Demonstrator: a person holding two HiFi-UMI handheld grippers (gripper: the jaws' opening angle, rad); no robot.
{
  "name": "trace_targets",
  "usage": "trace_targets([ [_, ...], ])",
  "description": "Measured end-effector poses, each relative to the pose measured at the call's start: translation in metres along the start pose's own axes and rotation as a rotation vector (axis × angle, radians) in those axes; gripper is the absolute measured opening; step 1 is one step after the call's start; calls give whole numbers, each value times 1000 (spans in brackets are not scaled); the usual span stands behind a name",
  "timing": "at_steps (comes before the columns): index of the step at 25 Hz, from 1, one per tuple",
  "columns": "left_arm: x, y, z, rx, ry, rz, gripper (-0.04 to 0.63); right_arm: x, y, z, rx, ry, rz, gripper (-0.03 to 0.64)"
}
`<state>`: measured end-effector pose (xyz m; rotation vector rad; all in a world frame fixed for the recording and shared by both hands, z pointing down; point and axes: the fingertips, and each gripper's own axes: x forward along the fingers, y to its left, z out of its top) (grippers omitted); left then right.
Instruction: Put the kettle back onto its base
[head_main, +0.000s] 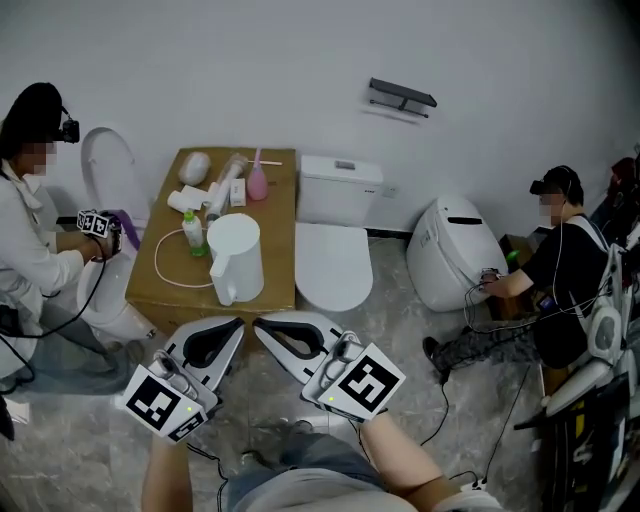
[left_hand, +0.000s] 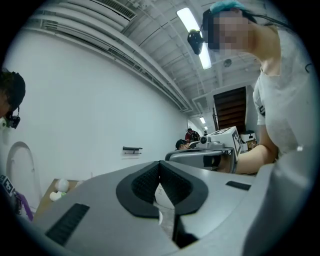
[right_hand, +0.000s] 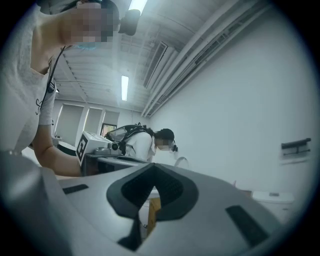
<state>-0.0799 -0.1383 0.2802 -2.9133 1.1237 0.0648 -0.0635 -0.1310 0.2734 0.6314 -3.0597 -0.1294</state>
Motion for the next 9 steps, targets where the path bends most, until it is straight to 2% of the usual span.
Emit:
trace_targets([
  [5,-25,-2,5,-3,2,-6,9,8,24,7,-8,-10,-19,7],
  [9,-47,-3,12,-14,-10,10,9,10,44,3,6,21,-20,8],
])
